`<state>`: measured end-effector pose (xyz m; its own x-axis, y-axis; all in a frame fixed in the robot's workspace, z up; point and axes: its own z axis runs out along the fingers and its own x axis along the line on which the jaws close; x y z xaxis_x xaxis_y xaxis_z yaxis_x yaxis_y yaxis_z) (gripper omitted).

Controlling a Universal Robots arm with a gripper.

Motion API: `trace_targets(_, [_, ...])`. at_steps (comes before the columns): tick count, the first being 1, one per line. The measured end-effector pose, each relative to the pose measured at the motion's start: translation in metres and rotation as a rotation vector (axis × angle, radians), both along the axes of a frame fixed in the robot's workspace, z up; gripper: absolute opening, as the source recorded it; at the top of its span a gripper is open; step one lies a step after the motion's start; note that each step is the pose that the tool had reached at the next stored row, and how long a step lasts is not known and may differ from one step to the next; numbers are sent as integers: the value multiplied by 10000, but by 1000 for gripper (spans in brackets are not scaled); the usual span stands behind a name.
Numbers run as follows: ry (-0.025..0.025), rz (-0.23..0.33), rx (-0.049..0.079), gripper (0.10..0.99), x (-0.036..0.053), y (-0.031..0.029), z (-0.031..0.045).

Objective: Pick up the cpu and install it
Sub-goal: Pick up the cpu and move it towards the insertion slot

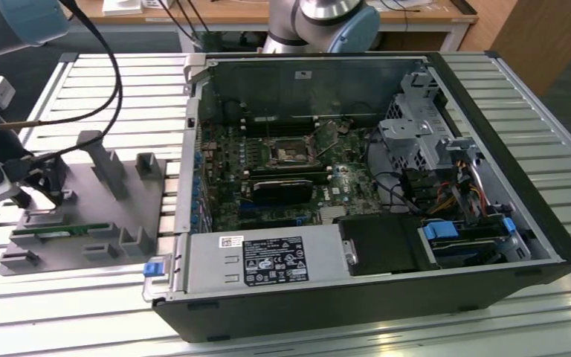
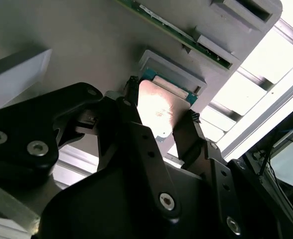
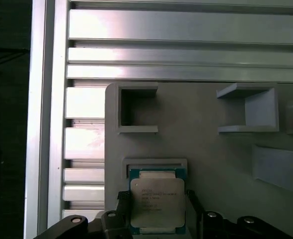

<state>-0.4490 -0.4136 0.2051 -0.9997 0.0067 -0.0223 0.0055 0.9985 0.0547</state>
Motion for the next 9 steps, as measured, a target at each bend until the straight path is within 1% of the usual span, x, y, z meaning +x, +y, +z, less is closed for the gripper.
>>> trace_targets(2, [1, 0, 0, 529, 0, 0, 45])
trace_targets(7, [2, 0, 12, 529, 0, 0, 95])
trace_targets(9, [0, 1, 57, 529, 0, 0, 114])
